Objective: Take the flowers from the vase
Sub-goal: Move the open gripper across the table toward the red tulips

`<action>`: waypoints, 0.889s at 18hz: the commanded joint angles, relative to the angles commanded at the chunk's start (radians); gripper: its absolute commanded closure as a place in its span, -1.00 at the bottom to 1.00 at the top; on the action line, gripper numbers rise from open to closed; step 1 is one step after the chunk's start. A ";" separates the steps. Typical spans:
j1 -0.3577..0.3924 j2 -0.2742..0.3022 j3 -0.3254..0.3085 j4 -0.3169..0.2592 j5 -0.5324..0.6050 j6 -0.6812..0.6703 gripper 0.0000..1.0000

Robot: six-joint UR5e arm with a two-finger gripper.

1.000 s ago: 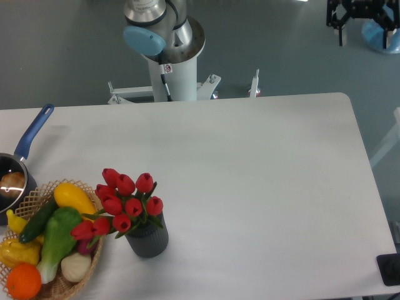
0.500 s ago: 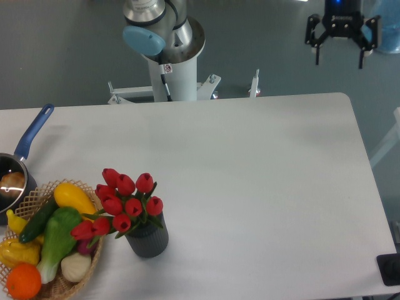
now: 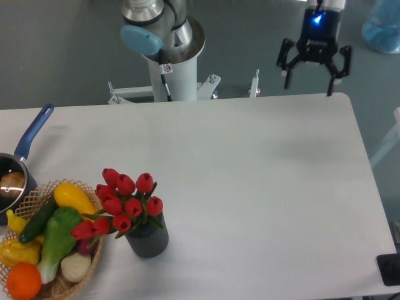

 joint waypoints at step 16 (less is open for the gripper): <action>-0.176 0.049 -0.043 0.003 -0.089 -0.216 -1.00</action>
